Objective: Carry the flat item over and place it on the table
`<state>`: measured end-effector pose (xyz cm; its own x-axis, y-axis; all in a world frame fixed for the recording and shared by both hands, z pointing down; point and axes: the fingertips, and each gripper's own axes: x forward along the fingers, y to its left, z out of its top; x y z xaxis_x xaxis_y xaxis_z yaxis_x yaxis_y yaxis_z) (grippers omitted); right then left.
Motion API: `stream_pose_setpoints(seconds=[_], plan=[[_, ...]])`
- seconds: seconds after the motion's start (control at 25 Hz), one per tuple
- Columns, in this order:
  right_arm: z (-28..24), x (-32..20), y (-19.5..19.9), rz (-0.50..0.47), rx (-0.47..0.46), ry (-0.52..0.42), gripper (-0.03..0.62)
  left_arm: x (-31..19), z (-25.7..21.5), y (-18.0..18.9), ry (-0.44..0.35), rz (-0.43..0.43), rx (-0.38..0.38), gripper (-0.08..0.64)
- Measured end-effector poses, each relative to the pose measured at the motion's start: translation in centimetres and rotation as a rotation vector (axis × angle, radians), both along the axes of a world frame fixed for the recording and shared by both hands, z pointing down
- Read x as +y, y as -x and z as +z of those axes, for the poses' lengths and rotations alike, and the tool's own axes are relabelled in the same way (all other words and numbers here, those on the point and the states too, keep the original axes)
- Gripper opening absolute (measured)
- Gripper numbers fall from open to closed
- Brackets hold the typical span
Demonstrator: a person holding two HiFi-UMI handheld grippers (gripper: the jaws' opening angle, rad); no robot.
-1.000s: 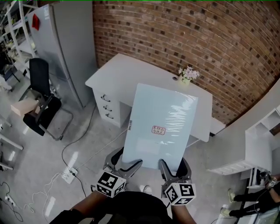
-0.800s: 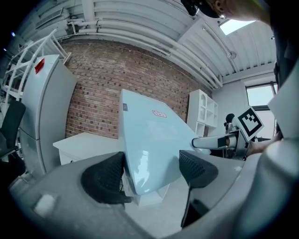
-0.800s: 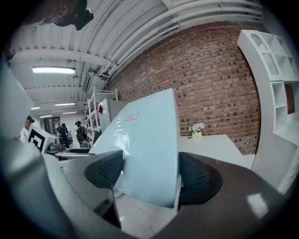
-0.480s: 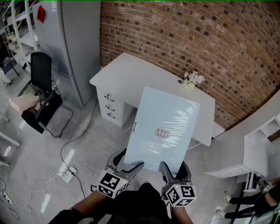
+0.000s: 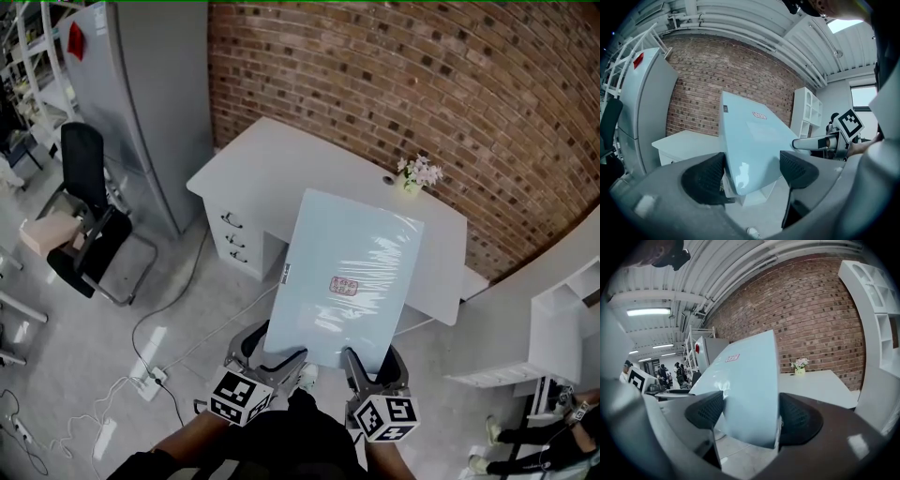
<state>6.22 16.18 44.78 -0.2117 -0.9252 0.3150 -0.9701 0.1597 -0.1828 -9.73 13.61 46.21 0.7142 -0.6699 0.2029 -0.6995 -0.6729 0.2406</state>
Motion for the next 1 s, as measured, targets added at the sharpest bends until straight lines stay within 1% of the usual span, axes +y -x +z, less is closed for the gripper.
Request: stream_pose_setpoints(seconds=[0.16,0.44,0.6,0.68,0.84,1.0], plan=[[0.5,-3.4,-1.4,-0.009,-0.02,0.006,0.377,-3.2,0.1,-1.3,0.004,-0.011,-0.023,0.385],[1.2,-9.1,-4.9,-0.019,-0.052,0.02,0.377,-8.8,0.3,-4.7,0.023,-0.021,-0.057,0.385],[1.8,-12.1,-6.7,-0.03,-0.072,0.029,0.377,-11.3,0.8,-6.6,0.054,-0.023,-0.087,0.385],[1.9,-13.5,-7.7,-0.038,-0.075,0.03,0.377,-12.5,0.7,-7.6,0.063,-0.031,-0.09,0.385],[1.8,-15.9,-10.0,-0.05,-0.082,0.022,0.377,-14.8,0.4,-9.9,0.053,-0.041,-0.101,0.385],[1.7,-17.9,-11.8,-0.065,-0.082,0.017,0.377,-16.9,0.2,-11.6,0.029,-0.064,-0.092,0.385]])
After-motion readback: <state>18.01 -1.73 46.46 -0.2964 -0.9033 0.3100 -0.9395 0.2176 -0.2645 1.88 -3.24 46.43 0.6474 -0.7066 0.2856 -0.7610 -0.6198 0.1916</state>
